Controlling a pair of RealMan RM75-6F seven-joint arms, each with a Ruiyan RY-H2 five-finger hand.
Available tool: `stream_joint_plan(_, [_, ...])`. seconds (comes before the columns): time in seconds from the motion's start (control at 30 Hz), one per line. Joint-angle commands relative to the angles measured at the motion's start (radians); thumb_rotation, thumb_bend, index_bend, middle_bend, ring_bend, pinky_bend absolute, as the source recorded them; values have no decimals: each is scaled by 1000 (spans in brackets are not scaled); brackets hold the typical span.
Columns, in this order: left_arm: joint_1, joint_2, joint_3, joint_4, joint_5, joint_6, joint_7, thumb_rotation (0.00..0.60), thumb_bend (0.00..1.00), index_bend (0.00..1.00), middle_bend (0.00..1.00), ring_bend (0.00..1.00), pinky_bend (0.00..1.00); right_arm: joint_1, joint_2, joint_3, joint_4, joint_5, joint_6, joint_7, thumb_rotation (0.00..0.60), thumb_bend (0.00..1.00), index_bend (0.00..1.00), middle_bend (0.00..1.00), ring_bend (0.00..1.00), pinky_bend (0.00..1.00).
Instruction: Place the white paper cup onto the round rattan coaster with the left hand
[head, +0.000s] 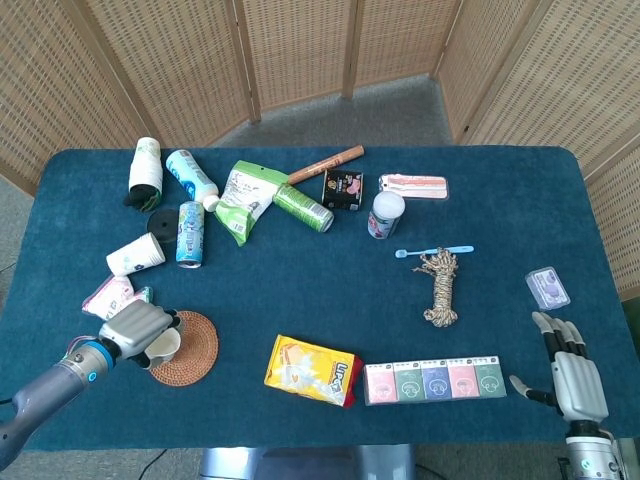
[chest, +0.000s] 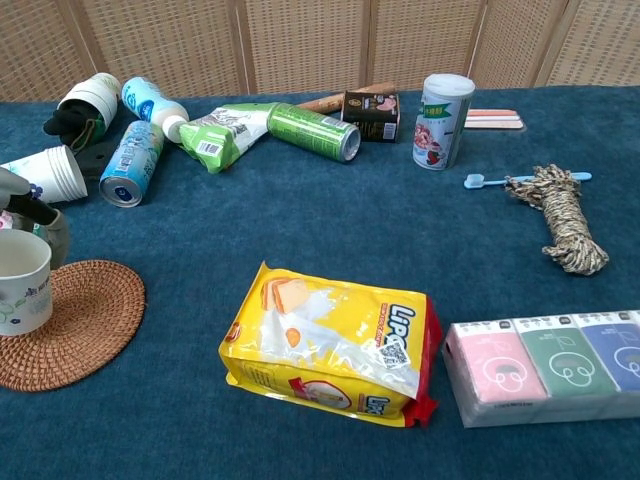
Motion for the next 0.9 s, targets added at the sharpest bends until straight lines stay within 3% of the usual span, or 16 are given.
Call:
stream_joint_plan(0.03, [-10,-31,3,14,-38,15,32,569,333,343,326,399,578,-1,1,-1,2,1,1,3,600,220,10,0,0,0])
stream_joint_plan(0.3, [-21,-75,-1,17,-68,34,62,567,332,330,318,396,567,-5,4,-3,8,4,3,13,600,221,10,0,0,0])
stream_joint_plan(0.9, [-8,-58,6,-17,-26,69,39,563,332,312,296,377,552,-7,8,-4,12,0,6,20,600,220,10,0,0,0])
